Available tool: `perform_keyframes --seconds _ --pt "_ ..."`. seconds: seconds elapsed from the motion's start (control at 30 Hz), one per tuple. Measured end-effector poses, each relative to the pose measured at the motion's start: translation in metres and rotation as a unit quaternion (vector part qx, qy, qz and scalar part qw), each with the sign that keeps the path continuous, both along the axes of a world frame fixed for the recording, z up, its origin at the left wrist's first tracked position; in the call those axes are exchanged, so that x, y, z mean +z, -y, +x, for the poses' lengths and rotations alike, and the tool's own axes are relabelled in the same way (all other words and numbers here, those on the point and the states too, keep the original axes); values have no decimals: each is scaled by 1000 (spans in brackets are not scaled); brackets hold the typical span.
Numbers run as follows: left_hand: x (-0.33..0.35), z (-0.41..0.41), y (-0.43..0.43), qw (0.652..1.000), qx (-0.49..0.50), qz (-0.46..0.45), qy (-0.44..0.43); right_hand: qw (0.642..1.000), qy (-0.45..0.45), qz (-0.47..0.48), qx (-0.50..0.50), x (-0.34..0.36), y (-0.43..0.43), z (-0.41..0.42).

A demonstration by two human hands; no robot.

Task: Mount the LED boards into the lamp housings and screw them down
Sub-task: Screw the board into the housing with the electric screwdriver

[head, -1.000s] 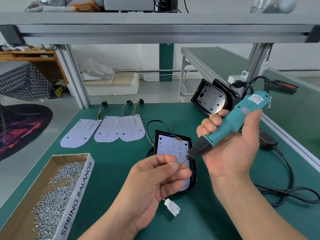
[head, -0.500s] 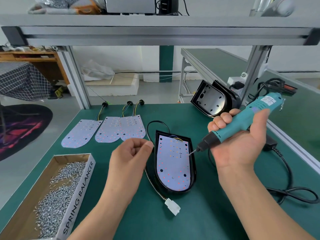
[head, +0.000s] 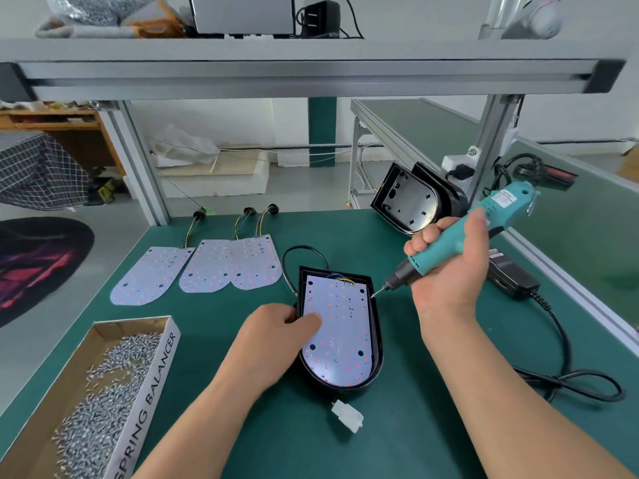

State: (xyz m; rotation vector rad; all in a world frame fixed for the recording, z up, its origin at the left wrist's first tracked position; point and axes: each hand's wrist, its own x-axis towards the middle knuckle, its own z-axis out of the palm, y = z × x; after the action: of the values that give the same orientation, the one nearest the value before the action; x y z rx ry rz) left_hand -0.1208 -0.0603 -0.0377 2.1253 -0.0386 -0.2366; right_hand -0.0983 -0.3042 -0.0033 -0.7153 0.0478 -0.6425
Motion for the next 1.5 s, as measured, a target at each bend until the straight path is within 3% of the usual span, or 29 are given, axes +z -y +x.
perform_keyframes --seconds 0.53,1.03,1.3,1.5 --pt "-1 1 3 1000 -2 8 -14 996 8 -88 31 -1 -18 0" --pt "-4 4 5 1000 2 8 -9 958 39 -272 83 0 -36 -4" --pt "-5 4 6 1000 4 0 -8 950 31 -300 85 -4 -33 -3" --pt "-3 3 7 1000 -1 -5 -12 965 27 -250 76 -2 -32 -5"
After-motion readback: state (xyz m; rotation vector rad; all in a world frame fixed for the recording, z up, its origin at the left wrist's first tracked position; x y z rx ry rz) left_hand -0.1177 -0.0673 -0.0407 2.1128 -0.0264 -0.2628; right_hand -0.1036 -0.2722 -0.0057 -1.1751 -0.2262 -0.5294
